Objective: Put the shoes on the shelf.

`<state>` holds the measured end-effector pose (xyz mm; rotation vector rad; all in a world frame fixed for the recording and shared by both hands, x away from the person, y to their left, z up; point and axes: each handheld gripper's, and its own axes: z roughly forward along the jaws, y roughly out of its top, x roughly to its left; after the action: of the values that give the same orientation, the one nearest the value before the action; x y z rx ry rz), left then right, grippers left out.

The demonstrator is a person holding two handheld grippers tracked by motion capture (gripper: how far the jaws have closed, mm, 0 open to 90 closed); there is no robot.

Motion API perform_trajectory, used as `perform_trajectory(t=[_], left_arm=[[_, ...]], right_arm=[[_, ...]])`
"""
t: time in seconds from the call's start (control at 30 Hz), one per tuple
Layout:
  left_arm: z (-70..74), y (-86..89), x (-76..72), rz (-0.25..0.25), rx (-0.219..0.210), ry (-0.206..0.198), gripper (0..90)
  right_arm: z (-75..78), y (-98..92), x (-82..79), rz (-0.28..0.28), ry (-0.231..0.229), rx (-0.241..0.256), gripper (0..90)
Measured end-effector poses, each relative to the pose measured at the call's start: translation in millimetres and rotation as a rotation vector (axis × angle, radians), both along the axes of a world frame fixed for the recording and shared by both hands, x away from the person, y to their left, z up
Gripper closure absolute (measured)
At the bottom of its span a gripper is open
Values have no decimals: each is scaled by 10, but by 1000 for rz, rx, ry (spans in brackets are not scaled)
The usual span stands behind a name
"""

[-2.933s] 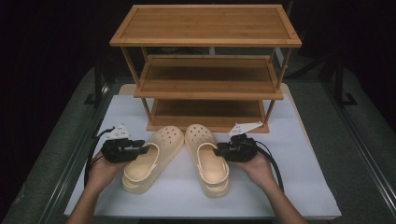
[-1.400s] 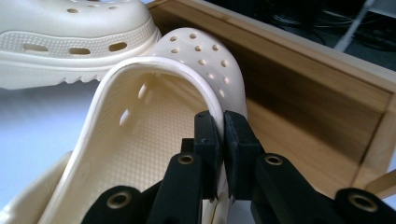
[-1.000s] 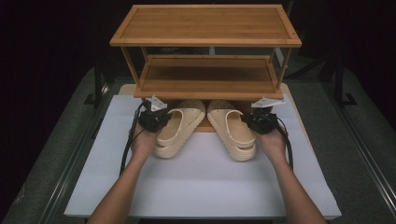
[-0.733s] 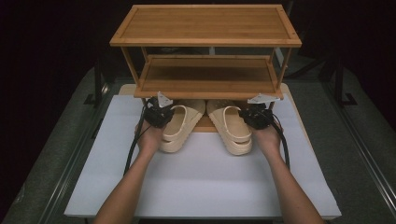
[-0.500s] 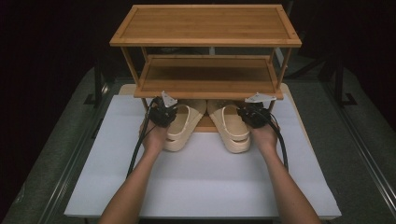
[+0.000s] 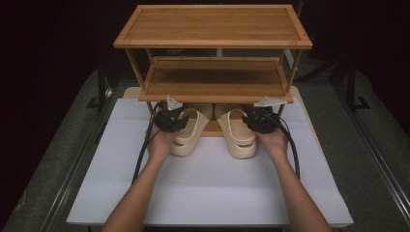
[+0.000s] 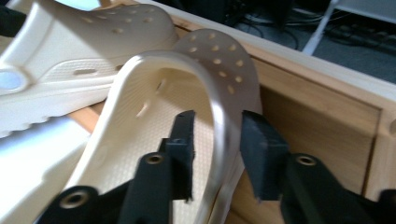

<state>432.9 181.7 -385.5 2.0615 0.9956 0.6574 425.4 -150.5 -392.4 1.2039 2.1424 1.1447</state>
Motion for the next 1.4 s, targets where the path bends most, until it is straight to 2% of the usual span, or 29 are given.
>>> perform_trajectory(t=[0.07,0.13,0.27,0.43,0.53,0.63,0.7,0.83,0.93,1.0,1.1,1.2,1.27,1.4], left_arm=[[41,58,-40,-19,-13,7,498],[92,131,-90,-27,-48,12,462],[182,279,-168,-71,-93,51,358],[244,417,-315,-145,-110,85,253],[241,492,-419,-184,-102,102,194],[199,562,-530,-215,-99,114,160],[145,603,-588,-238,-89,115,144],[-8,664,-647,-255,-82,131,123],[-122,679,-635,-265,-80,161,96],[-202,673,-613,-279,-75,183,83],[-300,628,-572,-288,-47,218,46],[-358,592,-535,-294,-54,223,31],[-384,570,-513,-300,-53,209,31],[-433,531,-474,-310,-46,207,32]], right_arm=[[36,-36,-34,12,11,21,572],[88,-79,-79,40,24,46,523],[186,-160,-214,84,51,76,423],[251,-274,-408,117,66,81,344],[256,-342,-534,125,70,85,301],[227,-406,-647,133,75,76,244],[183,-434,-698,137,98,65,193],[48,-441,-757,151,134,49,170],[-64,-430,-774,156,156,50,165],[-135,-405,-763,164,174,29,146],[-206,-391,-761,182,187,36,146],[-260,-368,-752,198,199,25,145],[-287,-359,-733,206,202,23,144],[-329,-340,-686,208,211,29,143]])
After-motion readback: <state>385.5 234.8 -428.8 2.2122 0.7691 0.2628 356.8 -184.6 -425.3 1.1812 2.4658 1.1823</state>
